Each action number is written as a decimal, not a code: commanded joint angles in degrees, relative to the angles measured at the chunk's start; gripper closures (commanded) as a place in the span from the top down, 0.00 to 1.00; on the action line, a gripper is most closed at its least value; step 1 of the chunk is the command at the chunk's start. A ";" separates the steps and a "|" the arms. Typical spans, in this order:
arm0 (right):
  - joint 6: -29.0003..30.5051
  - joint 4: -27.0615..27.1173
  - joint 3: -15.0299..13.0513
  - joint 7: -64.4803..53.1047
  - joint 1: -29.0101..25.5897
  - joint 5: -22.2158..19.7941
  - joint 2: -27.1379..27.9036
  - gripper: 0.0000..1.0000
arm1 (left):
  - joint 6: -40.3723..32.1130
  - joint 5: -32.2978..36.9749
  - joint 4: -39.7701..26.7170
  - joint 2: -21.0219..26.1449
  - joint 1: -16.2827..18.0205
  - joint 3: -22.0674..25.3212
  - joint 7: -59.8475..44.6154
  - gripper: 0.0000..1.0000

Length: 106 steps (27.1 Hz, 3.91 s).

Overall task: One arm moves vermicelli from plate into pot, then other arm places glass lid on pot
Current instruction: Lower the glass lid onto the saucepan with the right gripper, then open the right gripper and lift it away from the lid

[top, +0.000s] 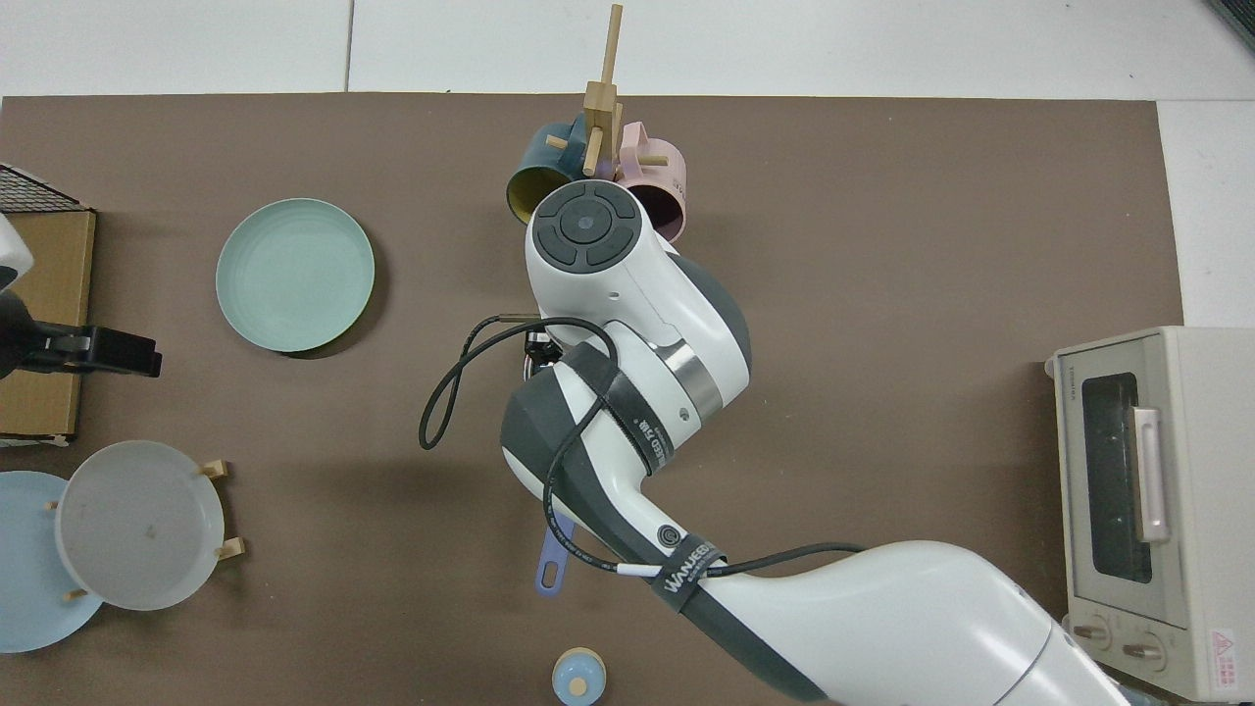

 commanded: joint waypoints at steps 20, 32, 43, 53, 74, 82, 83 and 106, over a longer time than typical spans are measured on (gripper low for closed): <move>1.04 1.00 0.95 1.00 -0.45 0.28 1.12 0.00 | 0.33 0.98 -1.10 -0.93 -0.98 0.37 -1.01 1.00; 1.57 0.82 0.95 1.26 -0.63 0.46 1.12 0.00 | 0.42 0.90 -1.10 -0.93 -1.07 0.37 -1.01 1.00; 2.80 -0.32 0.95 1.26 -0.80 0.46 1.03 0.00 | 0.33 0.98 -1.10 -0.93 -1.16 0.37 -1.01 1.00; 4.55 -1.46 0.95 0.74 -1.33 0.28 0.77 0.00 | 0.42 0.90 -1.10 -0.93 -1.24 0.37 -1.01 1.00; 3.24 -1.46 1.22 -0.75 -1.59 0.20 -0.11 1.00 | 0.42 0.90 -1.10 -0.93 -1.24 0.37 -1.01 1.00; -0.80 -1.46 1.22 -3.22 -1.86 0.20 -2.75 1.00 | 0.33 0.98 -1.10 -0.93 -1.24 0.37 -1.01 1.00; -1.33 -1.46 1.22 -3.48 -1.94 0.20 -3.10 1.00 | 0.33 0.90 -1.10 -0.93 -1.24 0.37 -1.01 1.00; -6.17 -2.34 -1.59 -25.97 -18.20 4.50 -13.56 1.00 | 0.33 0.90 -1.10 -0.93 -1.24 0.37 -0.93 1.00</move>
